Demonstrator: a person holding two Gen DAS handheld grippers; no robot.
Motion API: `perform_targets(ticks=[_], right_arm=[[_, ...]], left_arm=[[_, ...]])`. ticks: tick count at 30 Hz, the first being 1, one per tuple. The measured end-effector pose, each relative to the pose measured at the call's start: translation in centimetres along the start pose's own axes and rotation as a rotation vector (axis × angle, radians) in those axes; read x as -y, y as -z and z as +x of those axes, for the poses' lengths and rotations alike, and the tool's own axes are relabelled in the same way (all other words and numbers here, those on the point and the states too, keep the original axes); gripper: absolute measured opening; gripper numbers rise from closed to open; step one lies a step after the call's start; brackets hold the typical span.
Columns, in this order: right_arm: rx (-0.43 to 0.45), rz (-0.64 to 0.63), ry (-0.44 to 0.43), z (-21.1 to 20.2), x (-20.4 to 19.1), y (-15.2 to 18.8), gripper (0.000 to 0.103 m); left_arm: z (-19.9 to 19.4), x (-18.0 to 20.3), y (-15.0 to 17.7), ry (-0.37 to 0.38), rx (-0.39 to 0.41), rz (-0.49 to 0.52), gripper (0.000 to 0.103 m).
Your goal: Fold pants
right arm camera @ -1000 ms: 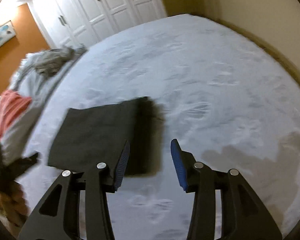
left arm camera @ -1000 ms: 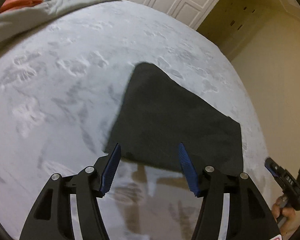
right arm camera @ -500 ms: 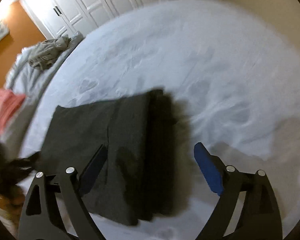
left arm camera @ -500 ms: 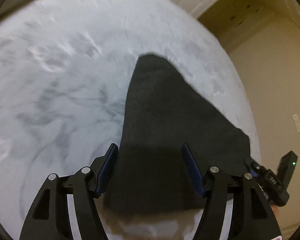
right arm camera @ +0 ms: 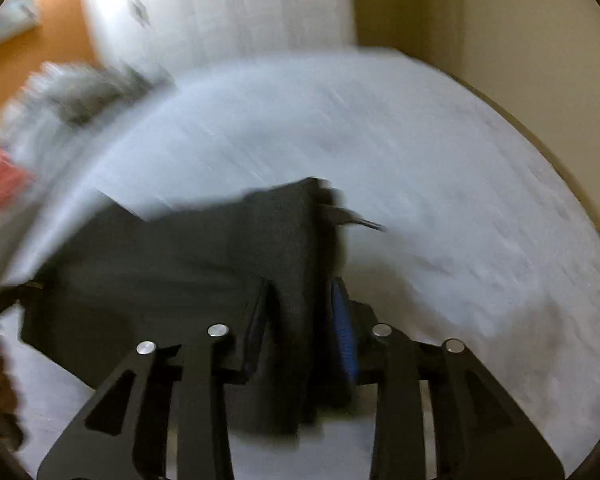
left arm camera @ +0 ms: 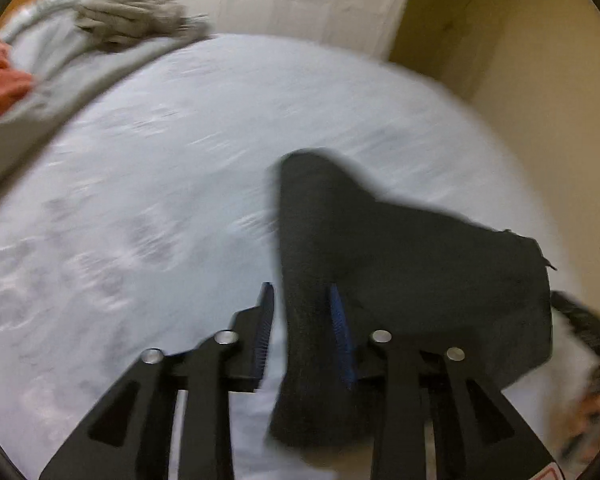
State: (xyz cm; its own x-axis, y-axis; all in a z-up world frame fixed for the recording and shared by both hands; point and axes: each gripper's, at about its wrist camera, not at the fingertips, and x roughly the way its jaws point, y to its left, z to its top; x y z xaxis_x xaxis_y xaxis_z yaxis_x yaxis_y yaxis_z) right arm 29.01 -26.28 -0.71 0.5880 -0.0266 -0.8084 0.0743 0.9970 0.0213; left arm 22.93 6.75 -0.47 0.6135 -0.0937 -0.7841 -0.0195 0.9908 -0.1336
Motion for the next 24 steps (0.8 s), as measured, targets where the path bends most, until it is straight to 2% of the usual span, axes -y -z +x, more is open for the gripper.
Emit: perform_targets(ticks=[1,3,4,6,8,10,12,13,14,15,19,24], right_arm=[[-0.005,0.001,0.008,-0.8,0.8,1.2,0.032],[0.020,0.012,-0.020,-3.5,1.9,3.0,0.034],[0.036,0.013,-0.036,-5.4,2.1,4.3,0.043],[0.081,0.018,-0.067,-8.2,1.4,6.7,0.052],[0.103,0.008,-0.093,-9.6,0.1,8.6,0.053],[0.127,0.006,-0.093,-10.1,-0.8,10.2,0.054],[0.134,0.006,-0.089,-9.9,-1.7,11.3,0.060],[0.146,0.012,-0.087,-9.9,-2.1,12.1,0.060],[0.163,0.015,-0.087,-9.7,-2.3,12.6,0.062],[0.163,0.022,-0.082,-9.4,-2.5,13.2,0.068],[0.131,0.047,-0.069,-8.1,-2.7,15.6,0.072],[0.121,0.012,-0.056,-6.7,-4.0,16.8,0.072]], left_arm=[[-0.2,-0.1,0.8,-0.015,-0.004,0.010,0.029],[-1.5,-0.2,3.1,-0.021,-0.003,0.034,0.041],[-2.9,-0.1,4.5,-0.036,0.019,0.037,0.044],[-4.6,0.5,6.4,-0.055,0.053,0.050,0.054],[-6.7,1.1,8.2,-0.060,0.091,0.075,0.068],[-8.7,2.1,9.9,-0.085,0.125,0.099,0.069],[-9.7,2.6,10.9,-0.094,0.149,0.109,0.071],[-10.4,3.1,11.8,-0.088,0.155,0.111,0.074],[-10.5,3.2,12.2,-0.075,0.157,0.110,0.083],[-10.6,3.1,12.7,-0.060,0.162,0.109,0.087],[-9.5,2.9,14.5,-0.047,0.153,0.076,0.087],[-7.7,4.0,16.0,-0.088,0.207,0.141,0.087]])
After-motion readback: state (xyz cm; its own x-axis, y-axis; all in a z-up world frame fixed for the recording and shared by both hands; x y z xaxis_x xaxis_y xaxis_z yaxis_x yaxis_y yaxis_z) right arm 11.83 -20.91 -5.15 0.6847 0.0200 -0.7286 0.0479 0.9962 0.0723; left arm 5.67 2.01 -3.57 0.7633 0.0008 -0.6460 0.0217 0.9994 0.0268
